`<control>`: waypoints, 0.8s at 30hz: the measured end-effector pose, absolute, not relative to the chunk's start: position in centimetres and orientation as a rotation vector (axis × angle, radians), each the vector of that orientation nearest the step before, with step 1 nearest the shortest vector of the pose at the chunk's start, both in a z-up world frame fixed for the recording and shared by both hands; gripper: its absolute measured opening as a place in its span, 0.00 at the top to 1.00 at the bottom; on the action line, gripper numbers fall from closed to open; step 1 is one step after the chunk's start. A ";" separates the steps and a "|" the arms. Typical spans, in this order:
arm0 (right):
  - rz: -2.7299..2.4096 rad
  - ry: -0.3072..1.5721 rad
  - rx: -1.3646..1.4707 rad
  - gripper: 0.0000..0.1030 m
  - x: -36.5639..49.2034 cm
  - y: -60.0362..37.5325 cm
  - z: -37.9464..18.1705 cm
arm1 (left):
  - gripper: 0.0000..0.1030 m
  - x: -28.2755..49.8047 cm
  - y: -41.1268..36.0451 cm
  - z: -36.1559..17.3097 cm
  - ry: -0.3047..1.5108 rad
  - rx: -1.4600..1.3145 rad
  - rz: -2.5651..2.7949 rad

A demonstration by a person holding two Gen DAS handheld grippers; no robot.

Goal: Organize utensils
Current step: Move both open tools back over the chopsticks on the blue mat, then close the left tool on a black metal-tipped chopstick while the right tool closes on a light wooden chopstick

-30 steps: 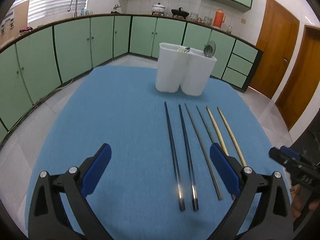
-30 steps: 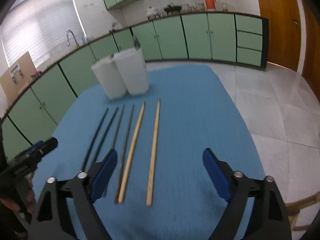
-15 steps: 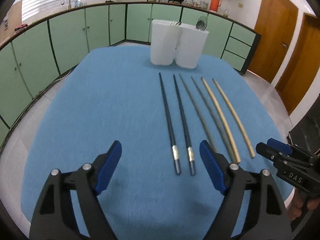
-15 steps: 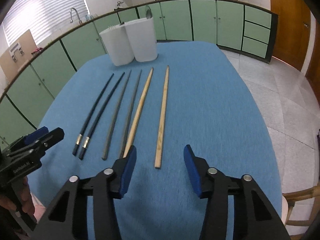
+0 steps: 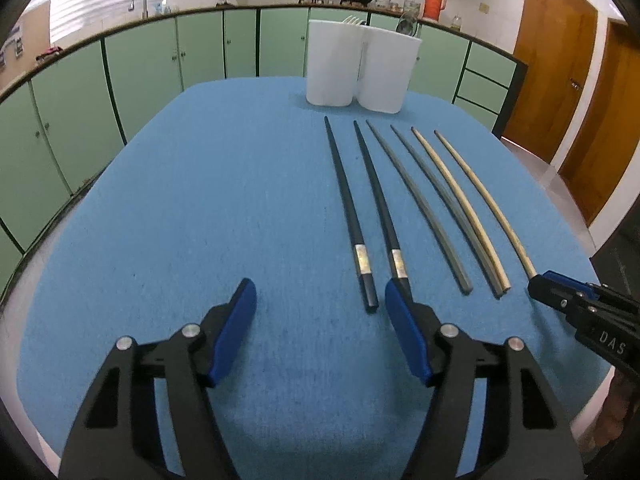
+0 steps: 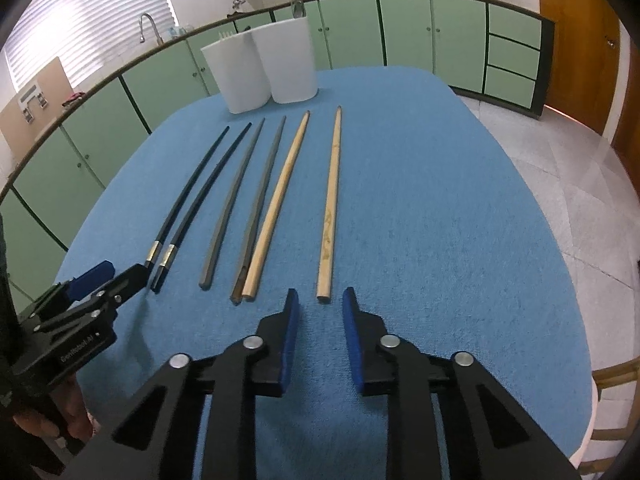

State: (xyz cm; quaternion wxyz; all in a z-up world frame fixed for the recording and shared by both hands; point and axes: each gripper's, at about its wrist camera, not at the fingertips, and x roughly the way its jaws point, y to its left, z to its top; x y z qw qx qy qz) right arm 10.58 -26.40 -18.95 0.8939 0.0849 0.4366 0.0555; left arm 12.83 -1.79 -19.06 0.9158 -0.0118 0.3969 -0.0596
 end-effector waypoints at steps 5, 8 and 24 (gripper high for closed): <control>0.108 0.883 0.174 0.83 10.4 -26.4 -19.2 | 0.40 12.3 -2.2 -19.3 0.770 0.002 -0.123; 0.103 0.872 0.169 0.86 10.6 -26.4 -19.3 | 0.45 12.3 -2.0 -19.3 0.765 -0.006 -0.116; 0.092 0.846 0.146 0.87 10.9 -26.1 -19.5 | 0.58 13.1 -2.0 -19.3 0.765 -0.001 -0.127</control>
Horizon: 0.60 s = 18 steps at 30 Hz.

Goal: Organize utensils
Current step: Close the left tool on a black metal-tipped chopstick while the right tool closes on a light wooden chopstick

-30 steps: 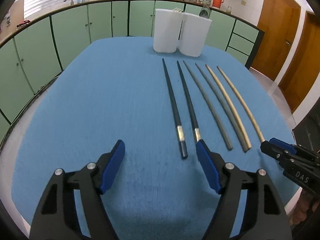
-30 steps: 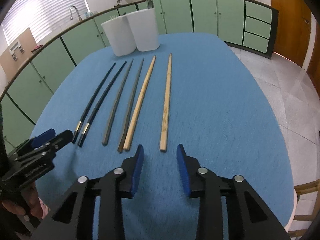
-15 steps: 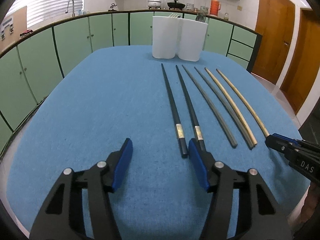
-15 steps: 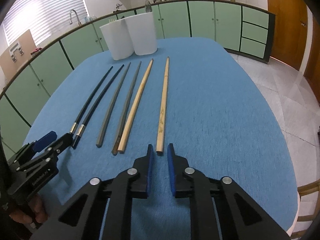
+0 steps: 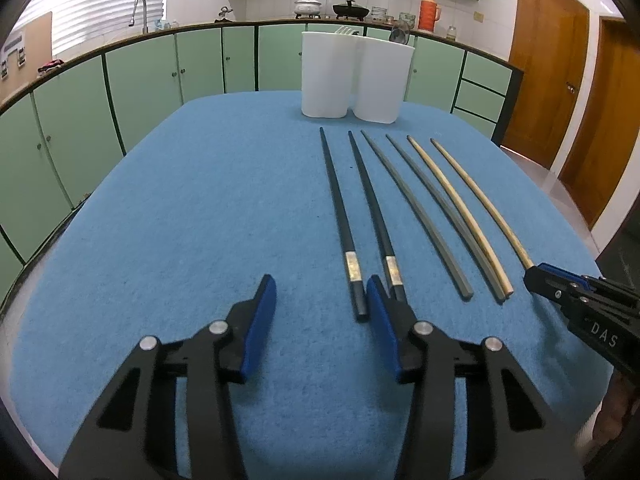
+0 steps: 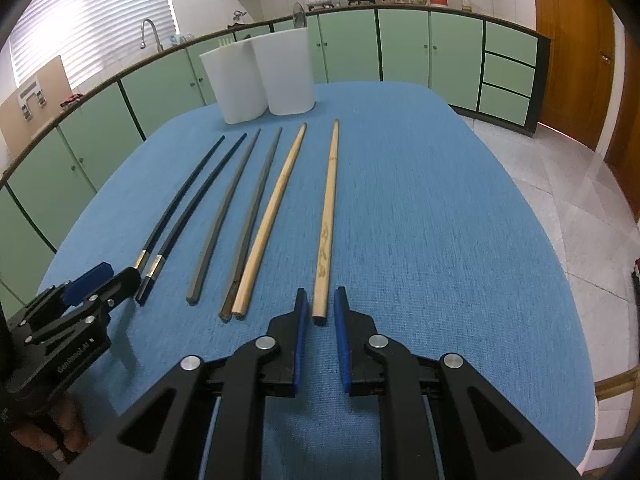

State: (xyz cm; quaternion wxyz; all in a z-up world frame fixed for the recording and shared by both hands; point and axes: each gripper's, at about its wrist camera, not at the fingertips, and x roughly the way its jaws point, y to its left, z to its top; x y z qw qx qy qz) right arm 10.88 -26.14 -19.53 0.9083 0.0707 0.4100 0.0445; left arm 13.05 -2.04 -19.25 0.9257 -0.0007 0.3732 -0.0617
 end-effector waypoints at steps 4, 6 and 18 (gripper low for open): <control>0.090 0.839 0.144 0.87 10.9 -26.0 -19.6 | 0.60 13.3 -2.3 -19.2 0.769 -0.003 -0.129; 0.089 0.834 0.146 0.88 10.9 -26.0 -19.6 | 0.65 13.3 -2.4 -19.2 0.769 -0.008 -0.130; 0.092 0.832 0.174 0.93 11.0 -26.6 -19.5 | 0.94 13.5 -2.2 -19.1 0.775 -0.066 -0.166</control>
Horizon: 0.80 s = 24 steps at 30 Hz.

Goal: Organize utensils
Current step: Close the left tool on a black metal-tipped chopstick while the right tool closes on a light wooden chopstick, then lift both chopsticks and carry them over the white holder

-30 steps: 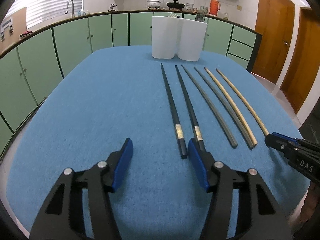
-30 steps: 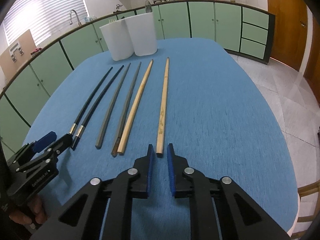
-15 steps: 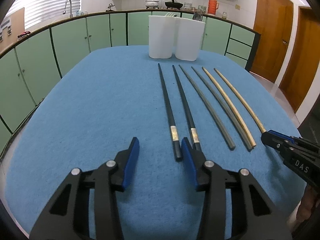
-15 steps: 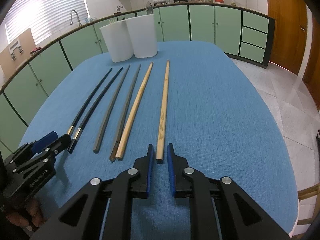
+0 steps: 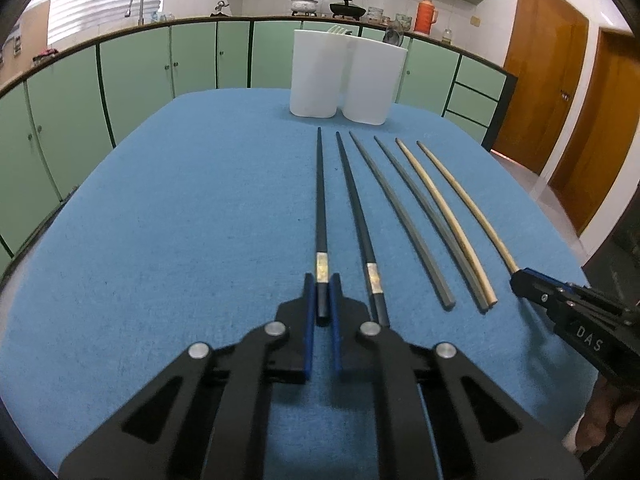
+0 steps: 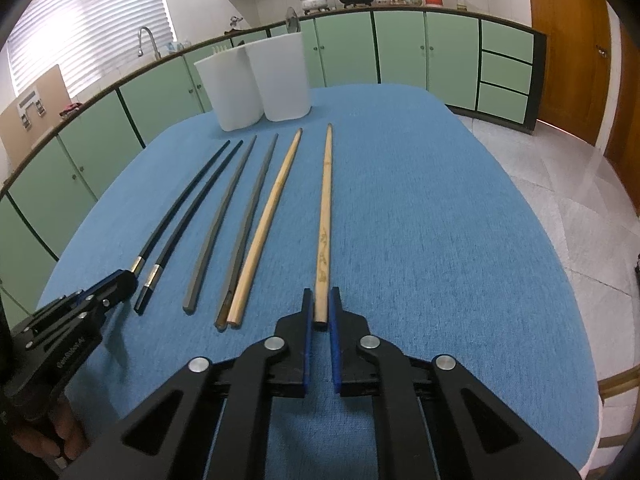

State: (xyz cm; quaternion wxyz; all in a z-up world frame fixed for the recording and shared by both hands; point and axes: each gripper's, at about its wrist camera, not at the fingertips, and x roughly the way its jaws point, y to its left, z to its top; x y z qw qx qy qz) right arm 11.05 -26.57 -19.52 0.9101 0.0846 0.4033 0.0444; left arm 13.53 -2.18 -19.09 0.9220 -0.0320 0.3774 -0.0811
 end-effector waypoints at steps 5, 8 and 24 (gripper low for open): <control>0.082 0.804 0.170 0.93 10.7 -27.0 -18.5 | 0.94 13.2 -1.5 -17.9 0.744 -0.093 -0.175; 0.077 0.772 0.152 0.93 10.4 -27.2 -17.2 | 0.94 12.9 -1.3 -16.2 0.697 -0.087 -0.175; 0.095 0.602 0.163 0.93 10.7 -29.3 -8.7 | 0.94 13.7 -0.5 -7.7 0.516 -0.066 -0.174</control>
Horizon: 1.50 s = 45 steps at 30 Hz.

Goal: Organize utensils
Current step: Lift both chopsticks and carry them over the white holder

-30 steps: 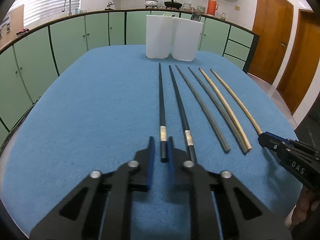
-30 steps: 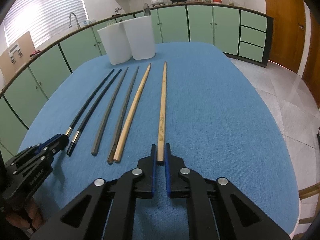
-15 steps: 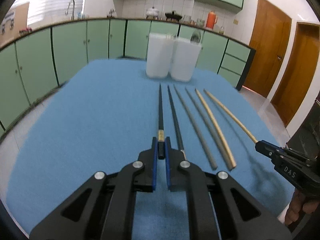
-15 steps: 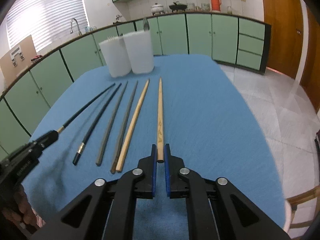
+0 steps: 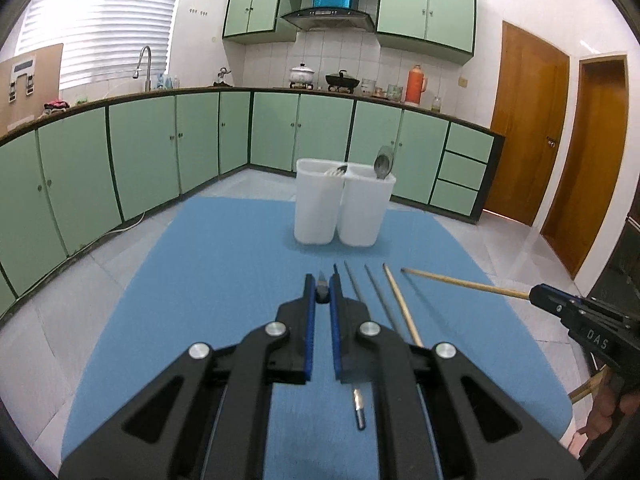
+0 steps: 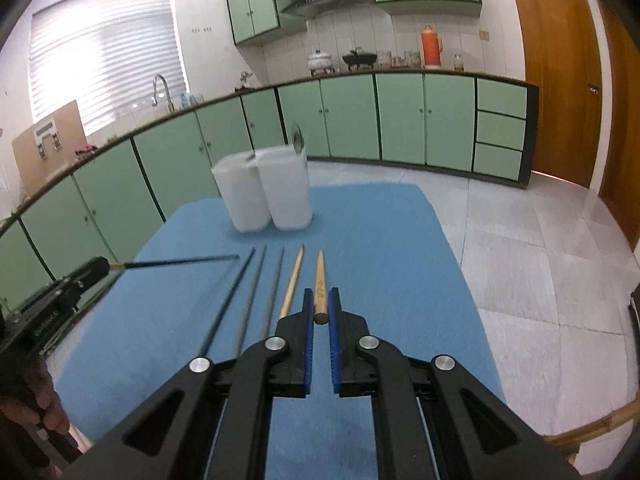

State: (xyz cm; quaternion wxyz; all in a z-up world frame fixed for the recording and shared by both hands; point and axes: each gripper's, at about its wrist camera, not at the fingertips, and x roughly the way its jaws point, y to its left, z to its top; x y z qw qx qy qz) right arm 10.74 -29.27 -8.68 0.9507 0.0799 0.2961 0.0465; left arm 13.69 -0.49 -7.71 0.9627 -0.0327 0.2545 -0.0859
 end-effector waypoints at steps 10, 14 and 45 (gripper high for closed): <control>0.123 0.514 0.185 0.93 12.9 -29.9 -4.0 | 0.94 15.3 -1.4 -3.0 0.427 -0.051 -0.213; 0.136 0.487 0.183 0.93 13.6 -30.2 -2.2 | 0.94 16.6 -1.3 -1.7 0.420 -0.060 -0.223; 0.237 0.279 0.073 0.93 23.5 -27.8 10.9 | 0.94 24.2 -1.9 11.0 0.159 -0.091 -0.225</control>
